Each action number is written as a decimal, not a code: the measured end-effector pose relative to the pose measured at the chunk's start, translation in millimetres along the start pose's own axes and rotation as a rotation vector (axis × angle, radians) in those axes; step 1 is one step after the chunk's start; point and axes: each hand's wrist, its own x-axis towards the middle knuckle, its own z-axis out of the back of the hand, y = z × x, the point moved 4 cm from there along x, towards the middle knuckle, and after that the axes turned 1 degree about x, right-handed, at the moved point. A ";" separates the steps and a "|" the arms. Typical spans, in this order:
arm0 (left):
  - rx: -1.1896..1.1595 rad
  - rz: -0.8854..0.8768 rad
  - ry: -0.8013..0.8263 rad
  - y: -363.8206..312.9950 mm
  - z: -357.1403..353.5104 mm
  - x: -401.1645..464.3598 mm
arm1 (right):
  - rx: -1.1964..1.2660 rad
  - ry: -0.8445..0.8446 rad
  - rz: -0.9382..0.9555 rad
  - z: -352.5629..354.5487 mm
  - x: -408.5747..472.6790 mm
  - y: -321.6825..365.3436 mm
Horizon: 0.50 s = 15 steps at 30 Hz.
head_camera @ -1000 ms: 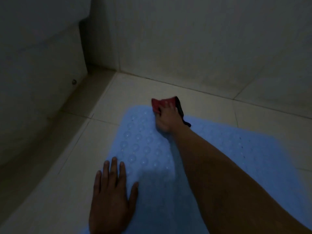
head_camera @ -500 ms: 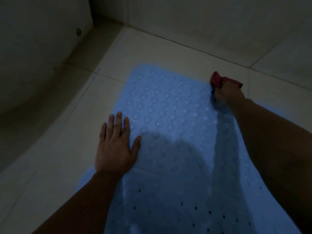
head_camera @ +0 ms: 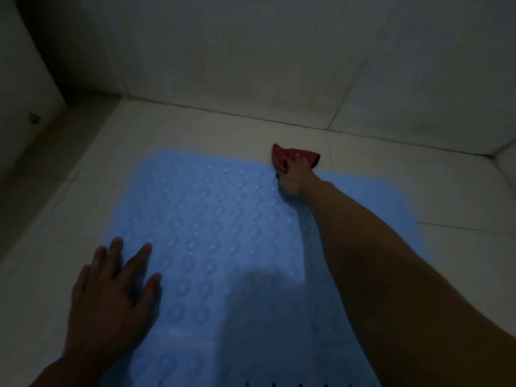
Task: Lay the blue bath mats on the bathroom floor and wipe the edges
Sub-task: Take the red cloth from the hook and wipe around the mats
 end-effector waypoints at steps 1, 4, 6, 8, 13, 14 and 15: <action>0.008 0.009 -0.028 -6.3 5.4 3.0 | 0.012 0.015 -0.002 0.1 -0.3 0.4; -0.062 -0.082 -0.128 -70.2 14.9 7.8 | 0.082 0.065 -0.060 -4.7 9.7 -6.7; -0.072 -0.267 -0.104 -140.7 0.9 9.0 | 0.111 0.091 -0.091 -2.0 9.9 -9.6; -0.006 -0.394 -0.013 -196.5 -28.2 7.9 | 0.106 0.120 -0.084 2.1 4.6 -9.2; 0.119 -0.436 0.002 -206.0 -66.7 0.3 | 0.202 0.077 -0.118 10.0 6.7 -8.6; 0.117 -0.441 -0.018 -204.3 -65.1 1.2 | 0.227 0.069 -0.135 15.4 5.8 -8.0; 0.111 -0.444 -0.038 -205.3 -64.3 3.6 | 0.253 0.069 -0.168 21.5 4.3 -10.9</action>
